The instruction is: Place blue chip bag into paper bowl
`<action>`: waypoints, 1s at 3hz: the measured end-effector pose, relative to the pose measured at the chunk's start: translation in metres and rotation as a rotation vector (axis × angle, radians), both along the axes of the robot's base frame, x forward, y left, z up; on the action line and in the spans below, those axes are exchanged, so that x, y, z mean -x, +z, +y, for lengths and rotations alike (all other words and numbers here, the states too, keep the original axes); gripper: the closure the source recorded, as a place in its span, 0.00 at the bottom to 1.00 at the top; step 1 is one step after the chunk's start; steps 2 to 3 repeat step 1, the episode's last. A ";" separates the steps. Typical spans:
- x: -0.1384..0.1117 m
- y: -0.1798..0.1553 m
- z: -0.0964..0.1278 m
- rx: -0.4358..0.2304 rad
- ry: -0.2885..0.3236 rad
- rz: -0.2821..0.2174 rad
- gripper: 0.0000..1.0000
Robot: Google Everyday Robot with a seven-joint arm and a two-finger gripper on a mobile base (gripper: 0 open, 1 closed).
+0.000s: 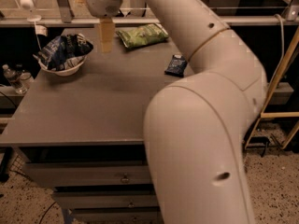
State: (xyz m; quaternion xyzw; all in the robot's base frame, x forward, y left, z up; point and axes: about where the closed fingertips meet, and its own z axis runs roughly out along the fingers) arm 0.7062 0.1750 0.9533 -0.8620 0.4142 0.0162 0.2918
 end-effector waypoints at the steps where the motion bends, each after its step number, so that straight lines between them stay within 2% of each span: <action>1: 0.008 -0.011 -0.070 -0.028 -0.132 0.049 0.00; 3: 0.008 -0.011 -0.070 -0.028 -0.132 0.049 0.00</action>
Offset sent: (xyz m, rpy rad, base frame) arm 0.0000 0.0000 0.0000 0.0000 0.0000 0.0000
